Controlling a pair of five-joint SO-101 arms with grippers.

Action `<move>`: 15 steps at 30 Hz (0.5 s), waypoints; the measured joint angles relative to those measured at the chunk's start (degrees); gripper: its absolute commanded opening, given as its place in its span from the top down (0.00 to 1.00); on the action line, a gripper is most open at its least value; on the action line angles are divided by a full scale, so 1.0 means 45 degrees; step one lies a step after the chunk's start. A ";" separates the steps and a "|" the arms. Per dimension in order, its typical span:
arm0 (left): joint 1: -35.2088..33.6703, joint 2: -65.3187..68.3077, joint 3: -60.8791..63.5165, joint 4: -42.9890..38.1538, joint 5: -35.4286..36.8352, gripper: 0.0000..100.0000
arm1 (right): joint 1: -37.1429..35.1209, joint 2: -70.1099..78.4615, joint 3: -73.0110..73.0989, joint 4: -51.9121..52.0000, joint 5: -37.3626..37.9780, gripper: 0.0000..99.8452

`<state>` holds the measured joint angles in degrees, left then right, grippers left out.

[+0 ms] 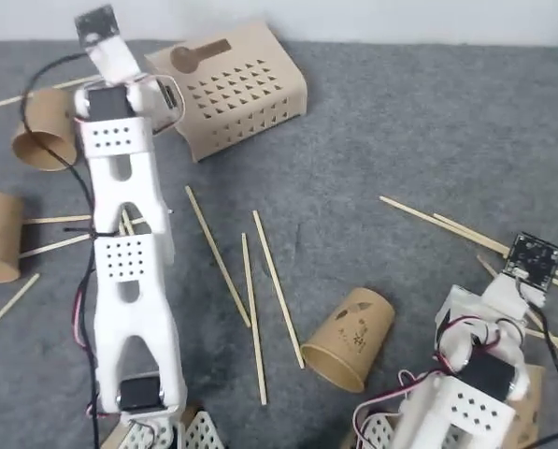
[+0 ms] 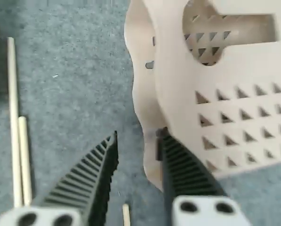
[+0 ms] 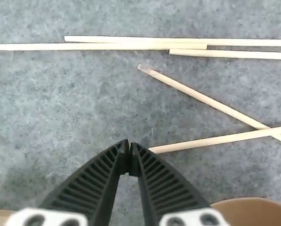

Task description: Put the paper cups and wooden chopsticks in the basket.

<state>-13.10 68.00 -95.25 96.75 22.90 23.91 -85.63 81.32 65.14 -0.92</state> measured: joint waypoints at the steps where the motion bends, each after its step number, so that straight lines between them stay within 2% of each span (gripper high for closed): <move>1: -0.0020 -0.0391 0.0000 0.0195 0.0078 0.79 | 0.0000 0.0000 0.0000 0.0000 0.0020 0.99; 5: -0.0391 -0.1524 0.0020 0.0410 0.0781 0.79 | -0.0020 0.0000 0.0000 0.0000 0.0039 0.99; 15: -0.0332 -0.1582 0.0723 0.0430 0.2286 0.79 | -0.0020 0.0000 0.0215 0.0000 0.0527 0.99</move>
<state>-14.59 60.88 -92.00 98.68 33.19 23.82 -85.63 82.29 65.14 1.45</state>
